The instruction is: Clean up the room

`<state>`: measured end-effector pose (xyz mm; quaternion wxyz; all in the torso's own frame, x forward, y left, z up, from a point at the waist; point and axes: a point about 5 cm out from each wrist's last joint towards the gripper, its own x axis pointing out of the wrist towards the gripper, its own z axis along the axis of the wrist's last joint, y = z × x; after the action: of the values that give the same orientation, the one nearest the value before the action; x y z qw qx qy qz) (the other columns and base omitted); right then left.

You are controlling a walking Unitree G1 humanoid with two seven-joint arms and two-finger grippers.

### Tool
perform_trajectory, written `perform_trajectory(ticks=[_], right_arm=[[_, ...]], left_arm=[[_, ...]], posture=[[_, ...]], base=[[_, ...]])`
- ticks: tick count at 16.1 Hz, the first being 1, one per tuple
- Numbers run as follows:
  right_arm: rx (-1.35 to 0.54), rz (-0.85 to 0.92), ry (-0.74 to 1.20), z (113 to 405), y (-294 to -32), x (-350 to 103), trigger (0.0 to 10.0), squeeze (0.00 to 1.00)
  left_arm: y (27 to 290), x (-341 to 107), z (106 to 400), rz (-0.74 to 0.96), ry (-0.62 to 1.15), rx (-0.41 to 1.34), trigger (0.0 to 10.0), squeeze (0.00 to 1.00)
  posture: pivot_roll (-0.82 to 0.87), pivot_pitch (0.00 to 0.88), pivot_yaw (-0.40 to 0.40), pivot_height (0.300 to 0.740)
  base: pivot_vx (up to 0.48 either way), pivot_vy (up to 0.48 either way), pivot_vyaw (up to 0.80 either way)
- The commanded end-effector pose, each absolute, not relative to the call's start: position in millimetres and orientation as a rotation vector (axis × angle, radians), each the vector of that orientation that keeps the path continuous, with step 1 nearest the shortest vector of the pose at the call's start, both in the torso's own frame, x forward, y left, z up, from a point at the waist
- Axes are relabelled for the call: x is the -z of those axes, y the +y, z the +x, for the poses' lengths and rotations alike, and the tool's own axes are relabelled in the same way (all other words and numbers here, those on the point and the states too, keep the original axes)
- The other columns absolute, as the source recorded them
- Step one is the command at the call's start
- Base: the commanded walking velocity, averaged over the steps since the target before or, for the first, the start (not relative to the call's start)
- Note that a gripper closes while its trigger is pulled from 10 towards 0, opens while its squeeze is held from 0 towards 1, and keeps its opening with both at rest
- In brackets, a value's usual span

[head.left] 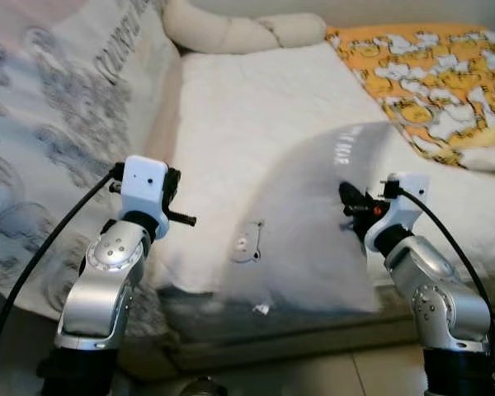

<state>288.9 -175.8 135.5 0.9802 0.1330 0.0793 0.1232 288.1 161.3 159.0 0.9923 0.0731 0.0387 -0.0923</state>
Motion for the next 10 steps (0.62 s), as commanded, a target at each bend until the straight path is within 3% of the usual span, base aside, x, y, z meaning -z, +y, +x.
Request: perform_trajectory(ticks=[1, 5, 10], right_arm=[[-0.241, 0.256, 0.103, 291.0, -183.0, -148.5, 10.0, 0.0], [-0.286, 0.203, 0.1, 292.5, -181.8, -152.2, 10.0, 0.0], [-0.279, 0.222, 0.096, 298.0, -180.6, -152.5, 10.0, 0.0]], left_arm=[[158.1, -164.5, 286.0, 0.131, 0.056, 0.196, 10.0, 0.0], [158.9, -167.3, 283.3, 0.14, 0.025, 0.18, 10.0, 0.0], [163.5, -169.4, 281.9, 0.144, 0.022, 0.161, 10.0, 0.0]], posture=[[0.04, 0.0, 0.026, 0.74], [0.05, 0.0, 0.017, 0.74], [0.07, 0.0, 0.008, 0.74]], base=[[0.0, 0.0, 0.0], [0.061, 0.0, 0.0], [0.342, 0.0, 0.8]])
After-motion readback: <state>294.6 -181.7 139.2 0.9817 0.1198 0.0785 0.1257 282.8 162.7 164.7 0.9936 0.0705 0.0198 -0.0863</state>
